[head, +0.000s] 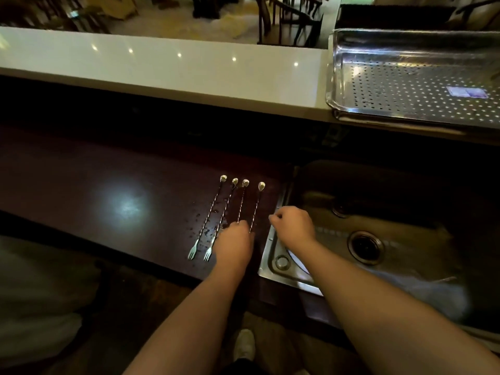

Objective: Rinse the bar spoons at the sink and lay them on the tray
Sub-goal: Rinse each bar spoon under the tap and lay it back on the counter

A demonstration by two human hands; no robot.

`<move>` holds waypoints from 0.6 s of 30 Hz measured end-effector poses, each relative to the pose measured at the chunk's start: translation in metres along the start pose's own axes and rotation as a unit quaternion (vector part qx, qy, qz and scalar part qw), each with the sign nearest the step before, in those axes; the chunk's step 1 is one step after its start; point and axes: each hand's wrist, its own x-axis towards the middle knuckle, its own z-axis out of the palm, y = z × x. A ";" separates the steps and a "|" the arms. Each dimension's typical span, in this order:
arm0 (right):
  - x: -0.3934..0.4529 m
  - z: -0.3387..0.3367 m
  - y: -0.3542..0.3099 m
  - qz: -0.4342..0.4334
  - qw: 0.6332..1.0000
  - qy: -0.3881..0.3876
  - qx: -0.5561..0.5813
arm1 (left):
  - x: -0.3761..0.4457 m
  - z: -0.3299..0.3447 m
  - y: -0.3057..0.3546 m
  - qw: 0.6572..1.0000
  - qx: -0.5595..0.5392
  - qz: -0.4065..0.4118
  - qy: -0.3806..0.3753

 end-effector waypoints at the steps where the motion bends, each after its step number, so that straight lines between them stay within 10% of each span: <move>1: 0.004 0.004 -0.006 0.010 1.000 -0.002 0.002 | 0.003 0.002 -0.002 1.000 0.007 0.004 -0.014; 18: 0.067 0.060 -0.058 0.195 0.979 0.032 0.038 | 0.040 0.010 -0.016 0.994 -0.029 0.010 -0.108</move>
